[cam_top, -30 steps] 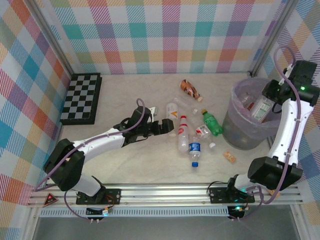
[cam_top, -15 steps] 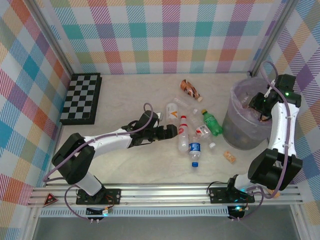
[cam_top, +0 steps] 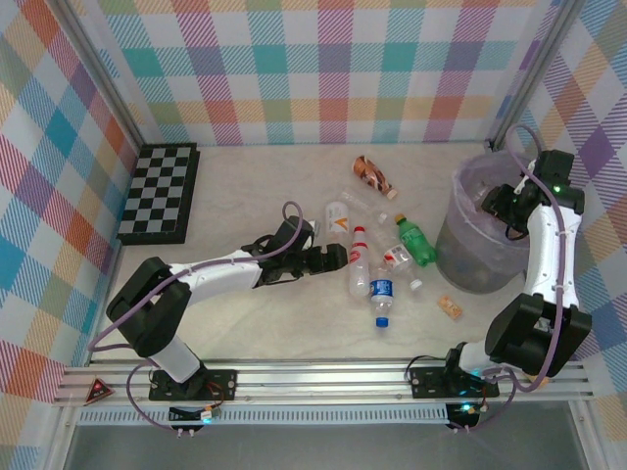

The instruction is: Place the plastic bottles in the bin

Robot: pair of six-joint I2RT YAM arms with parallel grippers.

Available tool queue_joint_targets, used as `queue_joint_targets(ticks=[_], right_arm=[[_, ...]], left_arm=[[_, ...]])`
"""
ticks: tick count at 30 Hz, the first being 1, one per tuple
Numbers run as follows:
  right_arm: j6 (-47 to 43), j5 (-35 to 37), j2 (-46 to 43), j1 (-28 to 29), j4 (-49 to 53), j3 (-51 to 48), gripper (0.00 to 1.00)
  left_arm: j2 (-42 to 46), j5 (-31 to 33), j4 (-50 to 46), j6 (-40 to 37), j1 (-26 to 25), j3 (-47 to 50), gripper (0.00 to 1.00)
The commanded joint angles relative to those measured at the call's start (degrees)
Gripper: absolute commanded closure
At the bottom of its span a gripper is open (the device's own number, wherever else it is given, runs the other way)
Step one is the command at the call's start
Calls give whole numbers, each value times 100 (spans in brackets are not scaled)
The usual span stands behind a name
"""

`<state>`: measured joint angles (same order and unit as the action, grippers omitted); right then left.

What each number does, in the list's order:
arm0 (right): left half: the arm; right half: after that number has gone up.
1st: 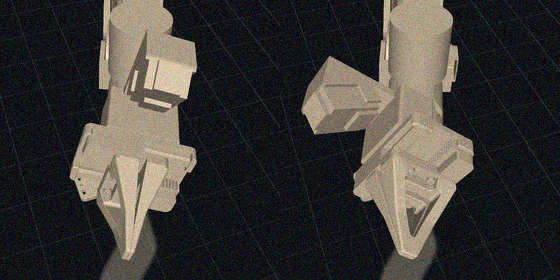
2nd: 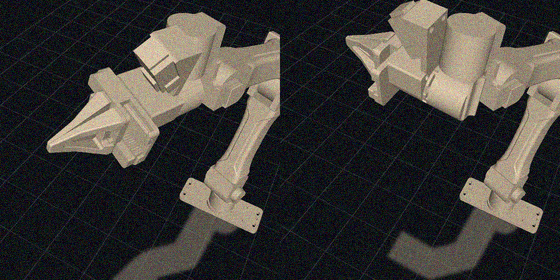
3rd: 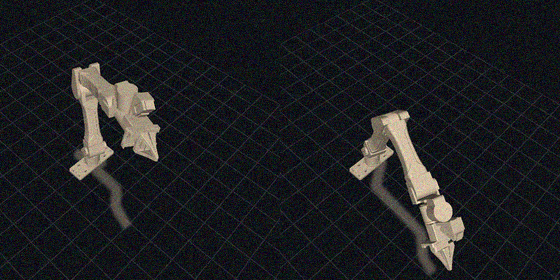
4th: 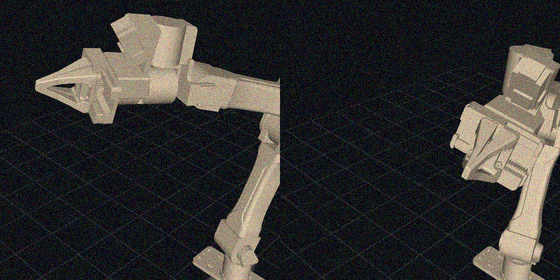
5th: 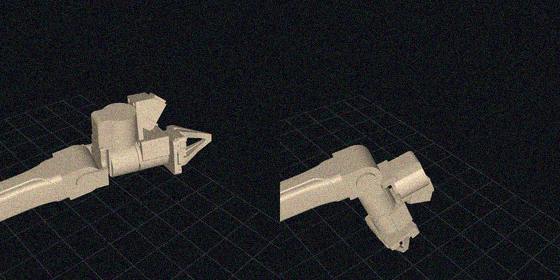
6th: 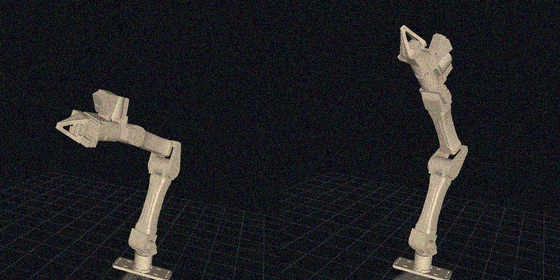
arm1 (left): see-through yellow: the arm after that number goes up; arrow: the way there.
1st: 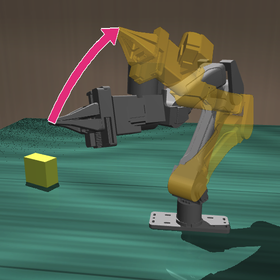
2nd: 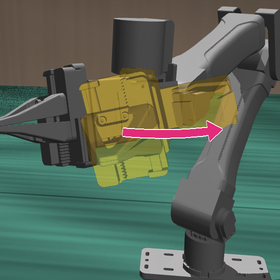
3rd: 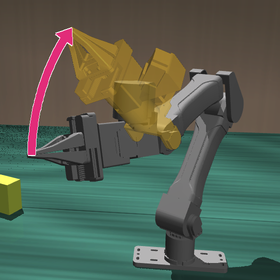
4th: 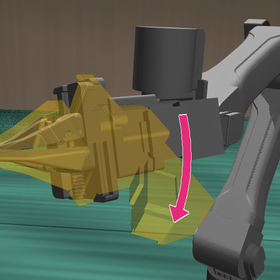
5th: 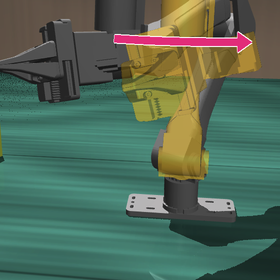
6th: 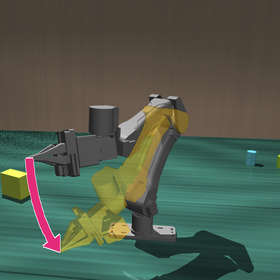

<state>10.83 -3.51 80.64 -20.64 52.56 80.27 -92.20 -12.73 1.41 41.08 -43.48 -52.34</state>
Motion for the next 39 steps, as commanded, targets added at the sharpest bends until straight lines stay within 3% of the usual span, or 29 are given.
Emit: queue_joint_targets(ticks=[1,6,11,16,21,24,31,39], right_arm=[[23,-80,-238,63,469,438,37],[-13,-13,-505,26,900,1137,13],[35,-206,-789,-12,1184,1729,5],[219,-1075,-1193,-9,1076,1881,4],[365,-2332,-1589,-10,835,1777,6],[393,-2739,-1622,-6,851,1825,7],[407,-3059,-1692,-10,822,1673,8],[376,-3117,-1716,-10,827,1580,8]], left_arm=[[-50,65,-70,-21,-54,-164,3],[-76,135,-171,-35,-63,-230,1],[-179,303,-408,-146,-127,-441,0],[-482,431,-545,-79,-161,-709,0],[-773,952,-645,-5,-152,-920,5],[-951,1183,-601,1,-129,-1077,9],[-1549,1111,-575,-22,35,-1519,13],[-1888,1019,-515,-12,126,-1672,25]])
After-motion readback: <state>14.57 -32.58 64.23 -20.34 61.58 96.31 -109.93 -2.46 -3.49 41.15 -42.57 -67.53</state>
